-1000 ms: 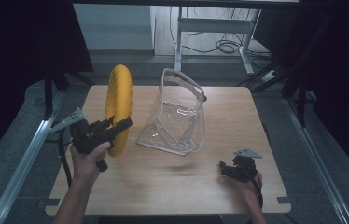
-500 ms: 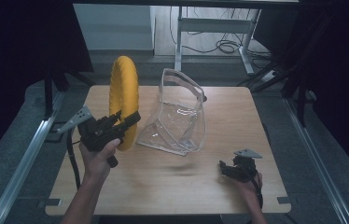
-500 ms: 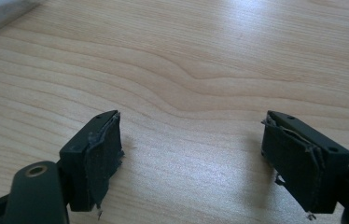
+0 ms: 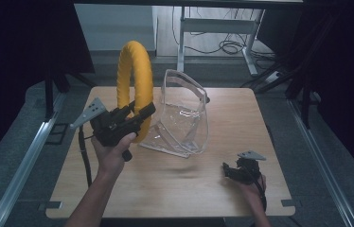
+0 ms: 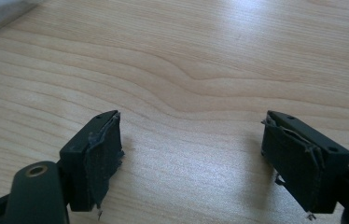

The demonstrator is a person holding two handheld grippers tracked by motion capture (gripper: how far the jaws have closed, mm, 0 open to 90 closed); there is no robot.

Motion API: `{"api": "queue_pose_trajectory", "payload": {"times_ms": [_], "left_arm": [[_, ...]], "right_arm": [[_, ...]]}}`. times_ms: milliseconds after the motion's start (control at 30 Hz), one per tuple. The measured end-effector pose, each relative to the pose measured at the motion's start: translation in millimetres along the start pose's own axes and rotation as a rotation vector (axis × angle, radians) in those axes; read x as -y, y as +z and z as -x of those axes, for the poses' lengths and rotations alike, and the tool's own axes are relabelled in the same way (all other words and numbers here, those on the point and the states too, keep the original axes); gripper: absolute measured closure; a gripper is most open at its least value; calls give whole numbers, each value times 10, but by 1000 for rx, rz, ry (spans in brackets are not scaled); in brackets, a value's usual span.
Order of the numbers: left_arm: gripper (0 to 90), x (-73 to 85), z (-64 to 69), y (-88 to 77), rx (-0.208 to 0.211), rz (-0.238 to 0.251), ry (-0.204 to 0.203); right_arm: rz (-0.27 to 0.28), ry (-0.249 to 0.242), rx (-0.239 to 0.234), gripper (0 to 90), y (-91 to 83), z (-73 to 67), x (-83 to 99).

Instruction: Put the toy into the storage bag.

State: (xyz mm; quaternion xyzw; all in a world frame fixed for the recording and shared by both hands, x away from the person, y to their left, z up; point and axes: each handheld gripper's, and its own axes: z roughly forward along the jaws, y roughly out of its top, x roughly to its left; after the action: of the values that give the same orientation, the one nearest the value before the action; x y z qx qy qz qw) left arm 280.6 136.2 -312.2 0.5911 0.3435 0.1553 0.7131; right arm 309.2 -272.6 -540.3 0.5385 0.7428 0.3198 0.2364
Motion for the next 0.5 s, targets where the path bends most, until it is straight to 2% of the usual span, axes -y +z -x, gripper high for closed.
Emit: {"api": "queue_pose_trajectory", "payload": {"times_ms": [100,300,500], "left_arm": [[510,-33,60,75,4,-1,17],[510,-66,132,186,33,7,17],[510,-96,164,259,33,5,20]], "right_arm": [[0,2,0,205,0,-1,0],[-1,1,0,205,-1,1,-1],[-1,3,-1,205,-2,-1,-1]]}}
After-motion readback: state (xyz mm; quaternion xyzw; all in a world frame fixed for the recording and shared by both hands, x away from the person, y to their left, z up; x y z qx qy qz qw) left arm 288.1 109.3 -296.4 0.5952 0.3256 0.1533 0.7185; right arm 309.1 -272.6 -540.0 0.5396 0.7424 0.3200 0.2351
